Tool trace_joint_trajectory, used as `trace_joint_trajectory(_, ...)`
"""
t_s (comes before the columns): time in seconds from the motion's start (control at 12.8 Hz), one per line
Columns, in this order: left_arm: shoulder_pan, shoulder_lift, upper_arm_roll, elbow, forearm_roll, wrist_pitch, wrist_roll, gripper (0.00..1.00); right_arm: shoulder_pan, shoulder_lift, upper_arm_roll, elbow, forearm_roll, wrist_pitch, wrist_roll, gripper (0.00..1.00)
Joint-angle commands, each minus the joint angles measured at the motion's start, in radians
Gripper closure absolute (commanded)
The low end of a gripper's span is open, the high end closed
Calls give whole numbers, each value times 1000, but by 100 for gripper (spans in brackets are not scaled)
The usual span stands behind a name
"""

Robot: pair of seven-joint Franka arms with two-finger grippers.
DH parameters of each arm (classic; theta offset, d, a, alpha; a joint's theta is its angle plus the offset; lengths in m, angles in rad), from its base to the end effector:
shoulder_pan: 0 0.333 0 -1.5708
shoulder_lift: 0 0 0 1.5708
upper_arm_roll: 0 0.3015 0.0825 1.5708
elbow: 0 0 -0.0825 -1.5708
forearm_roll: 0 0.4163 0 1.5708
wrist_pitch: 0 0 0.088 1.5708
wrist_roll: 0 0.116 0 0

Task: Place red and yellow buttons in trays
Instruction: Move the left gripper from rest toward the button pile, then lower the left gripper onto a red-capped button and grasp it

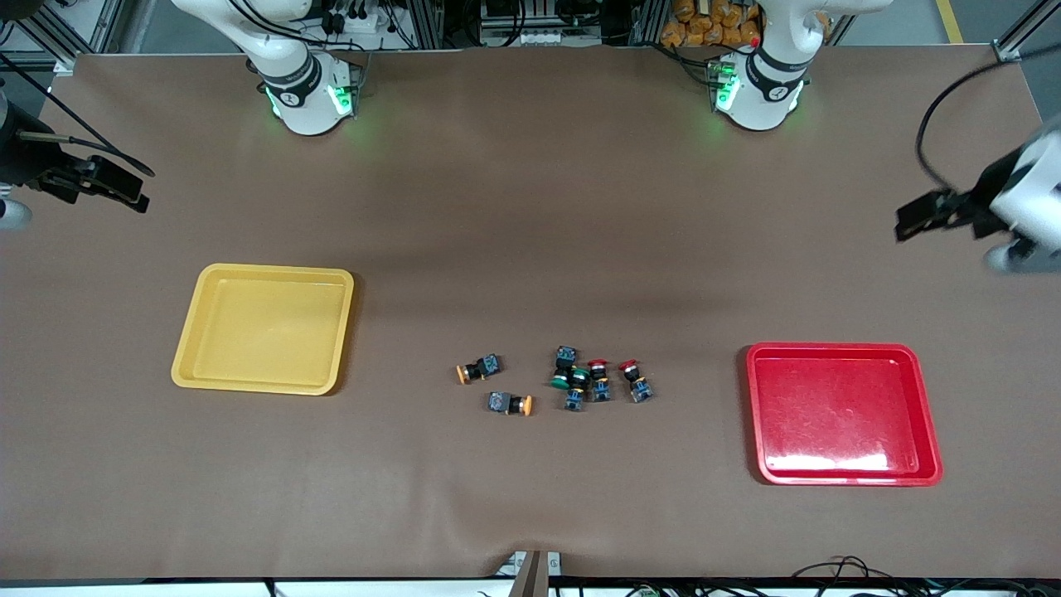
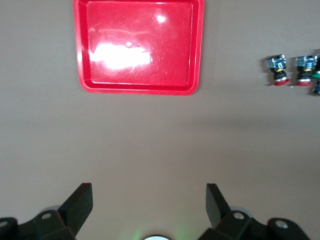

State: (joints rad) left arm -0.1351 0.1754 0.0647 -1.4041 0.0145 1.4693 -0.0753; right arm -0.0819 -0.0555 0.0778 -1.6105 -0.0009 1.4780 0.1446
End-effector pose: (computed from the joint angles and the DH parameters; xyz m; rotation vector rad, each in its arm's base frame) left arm 0.6238 -0.0455 0.5696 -3.1033 -0.0081 0.1672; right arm 0.5595 -0.0013 0.6052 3.1200 -0.2329 -0.1199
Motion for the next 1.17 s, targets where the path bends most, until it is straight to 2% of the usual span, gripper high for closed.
trace_joint_trajectory(0.0, -11, 111, -13, 20, -48, 92, -85, 0, 1, -27, -6, -23, -1, 1, -8, 0)
trace_joint_trajectory(0.78, -247, 496, -13, 19, -57, 567, -624, 0, 4, -27, -6, -23, 1, 1, -5, 0)
trace_joint_trajectory(1.09, -288, 594, -14, 20, -61, 730, -780, 0, 2, -26, -6, -23, 7, 1, -5, 0)
